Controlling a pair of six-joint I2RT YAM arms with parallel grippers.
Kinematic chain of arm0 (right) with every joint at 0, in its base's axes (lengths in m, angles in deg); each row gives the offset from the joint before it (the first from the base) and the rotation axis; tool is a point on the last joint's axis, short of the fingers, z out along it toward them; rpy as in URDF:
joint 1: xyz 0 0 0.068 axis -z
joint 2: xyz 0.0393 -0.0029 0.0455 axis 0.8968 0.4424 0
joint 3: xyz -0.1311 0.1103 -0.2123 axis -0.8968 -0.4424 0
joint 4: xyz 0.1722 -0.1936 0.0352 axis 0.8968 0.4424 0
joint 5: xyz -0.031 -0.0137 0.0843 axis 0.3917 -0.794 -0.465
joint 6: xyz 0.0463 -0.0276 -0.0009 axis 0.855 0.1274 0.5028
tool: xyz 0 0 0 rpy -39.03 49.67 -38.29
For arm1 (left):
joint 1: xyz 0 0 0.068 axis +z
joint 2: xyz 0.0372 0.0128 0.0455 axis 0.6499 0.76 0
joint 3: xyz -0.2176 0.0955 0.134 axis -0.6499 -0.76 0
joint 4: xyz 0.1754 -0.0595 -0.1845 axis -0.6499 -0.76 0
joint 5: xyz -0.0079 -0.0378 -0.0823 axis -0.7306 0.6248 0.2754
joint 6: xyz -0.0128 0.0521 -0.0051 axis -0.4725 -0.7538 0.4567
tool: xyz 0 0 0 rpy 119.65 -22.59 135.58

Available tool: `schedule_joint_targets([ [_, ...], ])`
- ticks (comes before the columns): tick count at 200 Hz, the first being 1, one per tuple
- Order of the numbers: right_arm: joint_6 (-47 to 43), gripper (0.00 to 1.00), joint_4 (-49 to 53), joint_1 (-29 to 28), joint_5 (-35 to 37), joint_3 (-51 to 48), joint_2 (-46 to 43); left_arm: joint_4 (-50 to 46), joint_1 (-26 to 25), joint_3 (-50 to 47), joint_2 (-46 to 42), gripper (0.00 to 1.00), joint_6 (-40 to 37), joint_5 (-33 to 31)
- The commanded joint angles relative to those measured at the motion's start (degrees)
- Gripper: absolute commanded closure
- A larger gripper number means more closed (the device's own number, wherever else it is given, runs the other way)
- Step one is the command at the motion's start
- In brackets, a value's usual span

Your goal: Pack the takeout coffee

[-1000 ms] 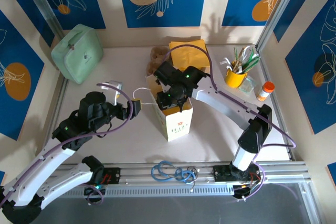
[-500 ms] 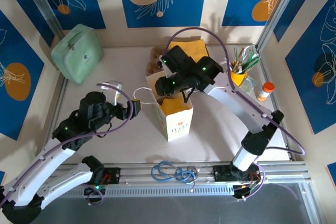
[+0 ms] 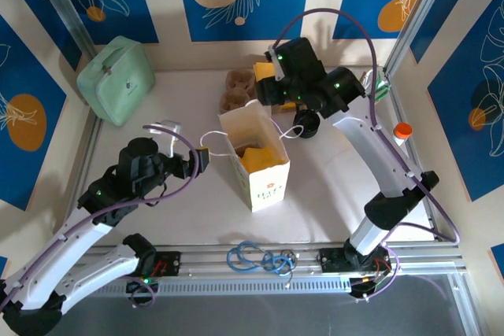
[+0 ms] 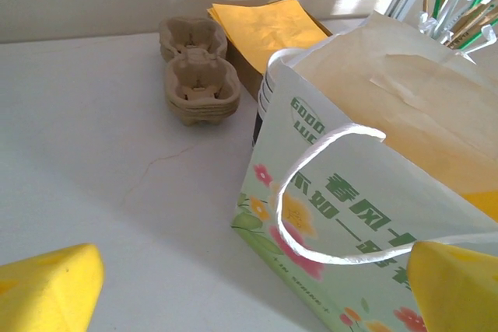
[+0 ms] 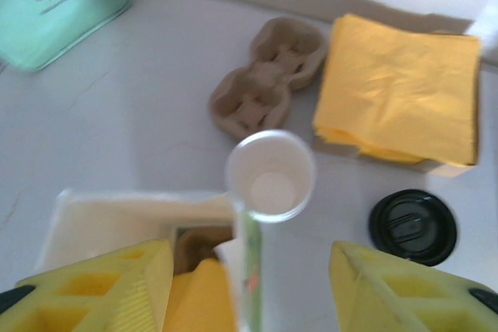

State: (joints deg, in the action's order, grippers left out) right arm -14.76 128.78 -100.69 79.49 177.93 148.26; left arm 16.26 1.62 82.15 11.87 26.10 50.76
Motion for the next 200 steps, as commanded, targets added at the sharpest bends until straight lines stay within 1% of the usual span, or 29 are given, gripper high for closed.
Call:
schedule_joint_targets([
  [1, -2.44, 0.42, -2.71, 4.15, 1.0, 2.57, 3.08, -0.75, -0.42, 0.81, -1.05, 0.01, -1.01, -2.43],
  [20, -2.9, 0.4, -5.44, 7.76, -0.11, 2.04, 5.51, -1.03, -0.43, 0.86, -1.06, 0.01, -1.22, -2.88],
  [36, -2.43, 0.39, -5.97, 10.58, -0.69, 3.49, 8.52, -1.11, -0.46, 0.86, -0.99, 0.01, -1.36, -3.1],
  [64, -1.46, 0.37, -8.59, 13.74, -1.04, 4.52, 13.63, -0.98, -0.41, 0.68, -0.71, 0.01, -1.48, -3.39],
  [86, -1.59, 0.36, -10.36, 15.07, -0.89, 5.76, 18.32, -0.78, -0.41, 0.68, -0.36, 0.01, -1.49, -3.45],
  [118, -0.43, 0.34, -9.56, 16.36, -0.82, 10.83, 25.76, -0.59, -0.4, 0.51, 0.14, 0.01, -1.42, -3.45],
  [131, -0.4, 0.34, -11.16, 16.49, -1.13, 10.75, 27.67, -0.52, -0.46, 0.29, 0.23, 0.01, -1.33, -3.44],
  [147, -0.94, 0.3, -13.47, 16.64, -1.2, 10.41, 29.9, -0.5, -0.42, 0.15, 0.41, 0.01, -1.31, -3.35],
  [182, 0.15, 0.26, -14.25, 17.78, -1.24, 13.67, 36.56, -0.76, -0.39, -0.28, 0.41, 0.01, -1.18, -3.6],
  [200, 0.1, 0.21, -14.74, 18.23, -1.31, 15.72, 40.1, -0.54, -0.45, -0.57, 0.68, 0.0, -1.15, -3.54],
])
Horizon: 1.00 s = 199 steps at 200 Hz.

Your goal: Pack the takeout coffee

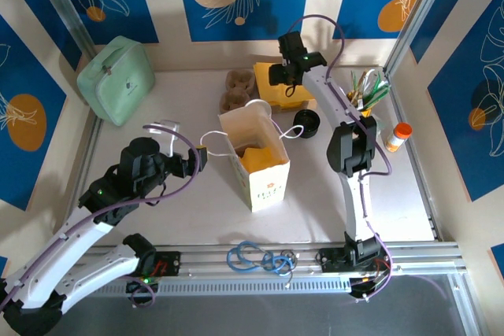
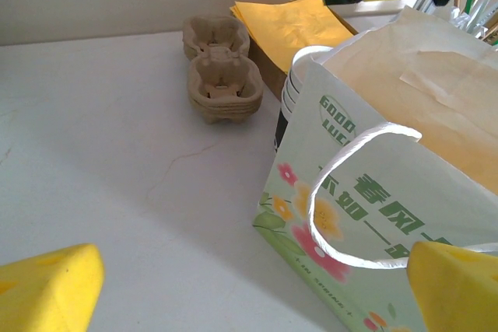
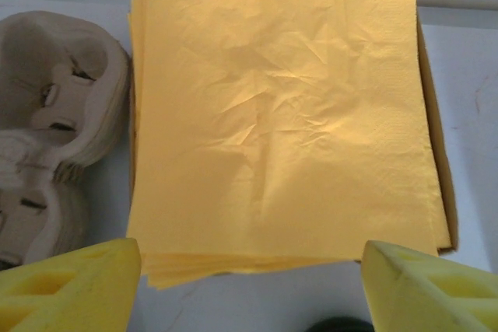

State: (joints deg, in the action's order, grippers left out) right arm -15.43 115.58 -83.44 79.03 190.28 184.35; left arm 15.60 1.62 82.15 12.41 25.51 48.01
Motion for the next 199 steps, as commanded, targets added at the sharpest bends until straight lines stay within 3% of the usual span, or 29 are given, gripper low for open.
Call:
schedule_joint_targets([
  [1, 0.78, 0.21, -1.56, 1.03, -0.86, 3.5, 4.22, 0.14, -0.45, -0.6, 0.14, 0.01, -0.6, -0.74],
  [83, 1.58, 0.1, -0.82, 3.66, -2.44, 11.72, 14.29, -0.21, -0.44, -0.06, 3.43, 0.01, -0.82, 0.22],
  [131, 2.77, 0.09, -0.11, 4.31, -4.65, 17.65, 19.6, -0.3, -0.45, -0.1, 3.93, 0.0, -0.95, -0.35],
  [199, 2.99, 0.12, -1.13, 4.45, -1.75, 19.53, 22.93, 1.12, -0.44, -0.44, 5.23, 0.01, -1.02, 0.3],
])
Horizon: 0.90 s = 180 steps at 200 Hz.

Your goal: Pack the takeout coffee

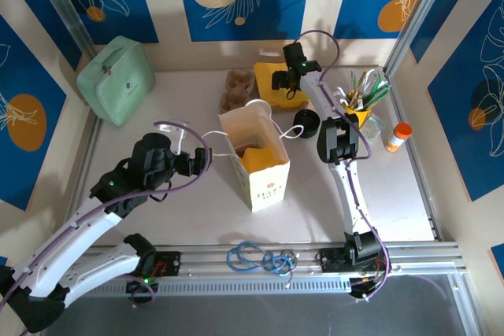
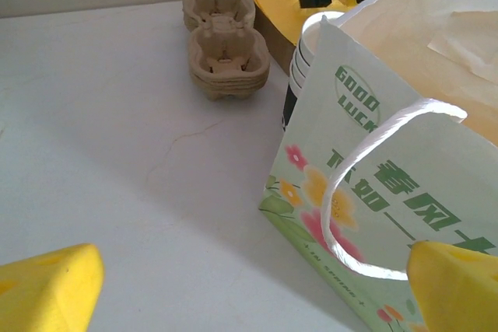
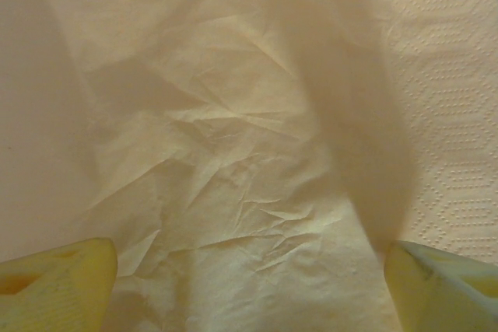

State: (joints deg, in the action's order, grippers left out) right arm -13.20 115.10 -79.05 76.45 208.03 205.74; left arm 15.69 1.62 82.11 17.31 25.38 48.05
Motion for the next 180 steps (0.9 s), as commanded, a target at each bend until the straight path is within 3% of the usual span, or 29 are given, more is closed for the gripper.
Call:
schedule_joint_targets([
  [1, 0.76, 0.12, -0.61, 0.04, 0.83, 1.74, 1.56, 1.04, -0.4, -0.41, 0.34, 0.01, -0.87, 0.24],
  [58, 1.37, 0.14, -0.24, 0.33, -0.2, 2.28, 3.19, 0.88, -0.41, -0.77, -0.25, 0.01, -0.67, 0.14],
  [105, 1.52, 0.22, -0.2, 0.31, -1.27, 2.39, 3.96, 0.77, -0.37, -1.02, -0.92, 0.01, -0.48, 0.0],
  [180, 3.87, 0.5, 0.14, 1.24, -5.74, 2.41, 4.12, 0.76, -0.43, -1.29, -1.14, 0.01, -0.42, -0.13],
])
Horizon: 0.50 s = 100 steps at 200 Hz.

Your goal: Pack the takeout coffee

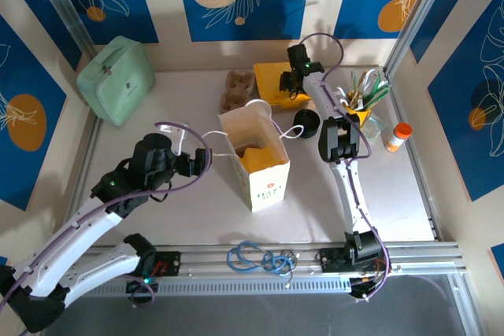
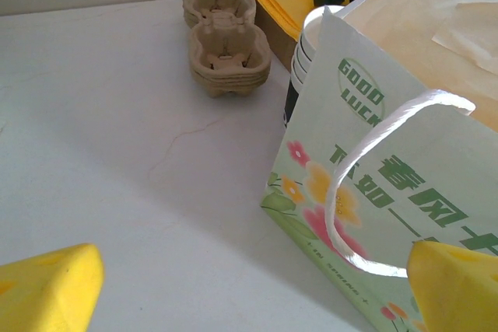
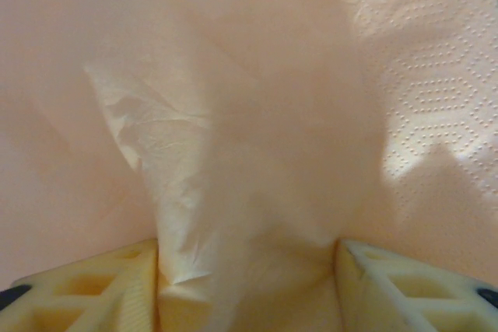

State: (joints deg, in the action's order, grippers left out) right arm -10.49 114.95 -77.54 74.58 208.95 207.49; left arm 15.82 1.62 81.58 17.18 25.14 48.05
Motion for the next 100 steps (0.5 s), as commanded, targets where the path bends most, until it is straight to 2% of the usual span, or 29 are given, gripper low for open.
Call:
schedule_joint_targets([
  [1, 1.18, 0.5, 0.29, -0.31, -3.92, 1.49, 2.33, 0.64, -0.45, -0.77, -1.01, 0.01, -0.18, -0.13],
  [100, 4.22, 0.68, -0.29, -0.05, -11.35, 1.85, 1.09, 1.59, -0.46, -0.73, 0.12, 0.01, -0.01, 0.05],
])
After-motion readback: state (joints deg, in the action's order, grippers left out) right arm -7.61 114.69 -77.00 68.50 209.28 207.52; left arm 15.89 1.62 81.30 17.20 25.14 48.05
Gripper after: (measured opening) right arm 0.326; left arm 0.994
